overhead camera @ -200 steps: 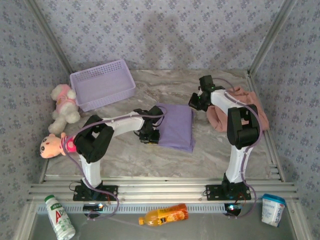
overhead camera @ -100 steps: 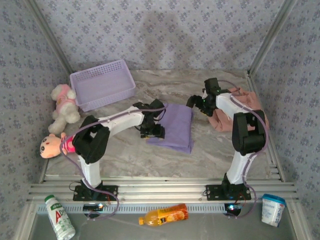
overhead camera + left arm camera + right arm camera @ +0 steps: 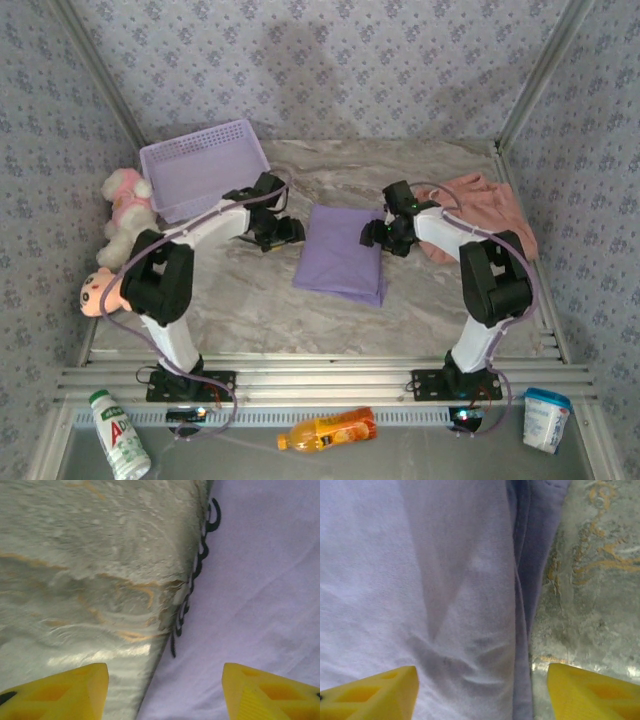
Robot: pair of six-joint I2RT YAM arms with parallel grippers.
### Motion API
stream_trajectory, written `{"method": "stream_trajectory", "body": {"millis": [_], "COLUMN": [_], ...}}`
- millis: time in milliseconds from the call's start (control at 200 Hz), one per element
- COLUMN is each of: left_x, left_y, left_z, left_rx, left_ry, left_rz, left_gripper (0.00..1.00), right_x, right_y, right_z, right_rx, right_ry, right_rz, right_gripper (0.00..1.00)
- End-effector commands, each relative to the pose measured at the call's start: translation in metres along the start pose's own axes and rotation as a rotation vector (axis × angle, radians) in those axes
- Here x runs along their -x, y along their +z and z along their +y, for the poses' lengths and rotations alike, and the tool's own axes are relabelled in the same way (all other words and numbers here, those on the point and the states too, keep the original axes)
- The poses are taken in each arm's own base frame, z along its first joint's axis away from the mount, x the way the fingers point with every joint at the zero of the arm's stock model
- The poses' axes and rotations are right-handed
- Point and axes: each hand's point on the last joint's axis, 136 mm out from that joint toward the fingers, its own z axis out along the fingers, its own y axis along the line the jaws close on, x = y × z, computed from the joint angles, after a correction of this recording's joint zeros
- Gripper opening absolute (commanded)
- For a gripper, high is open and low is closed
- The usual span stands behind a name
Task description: Fold and stack the mixed laundry pile
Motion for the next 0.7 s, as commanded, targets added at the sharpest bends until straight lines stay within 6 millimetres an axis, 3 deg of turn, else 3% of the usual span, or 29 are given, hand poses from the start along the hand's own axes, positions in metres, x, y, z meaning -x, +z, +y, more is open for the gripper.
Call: {"method": "stream_trajectory", "body": {"millis": [0, 70, 270, 380, 585, 695], "left_x": [-0.002, -0.004, -0.023, -0.033, -0.042, -0.041], "left_y": [0.021, 0.032, 0.052, 0.061, 0.066, 0.06], "left_z": [-0.017, -0.017, -0.032, -0.037, -0.049, -0.056], "left_rx": [-0.094, -0.096, -0.097, -0.093, -0.102, -0.103], "left_ry": [0.03, 0.033, 0.093, 0.107, 0.119, 0.128], "left_rz": [0.031, 0.043, 0.089, 0.111, 0.13, 0.117], "left_gripper": [0.6, 0.59, 0.58, 0.48, 0.21, 0.14], "right_x": [-0.007, -0.011, -0.017, -0.016, -0.017, -0.014], "right_y": [0.015, 0.019, 0.026, 0.026, 0.029, 0.023], "right_z": [-0.005, -0.003, -0.007, -0.001, 0.006, 0.005], "right_rx": [-0.045, -0.056, -0.077, -0.057, -0.028, -0.028], "right_ry": [-0.016, -0.024, 0.01, 0.011, 0.021, 0.02], "right_rz": [0.023, 0.031, 0.042, 0.039, 0.058, 0.067], "right_gripper": [0.59, 0.54, 0.57, 0.53, 0.19, 0.02]}}
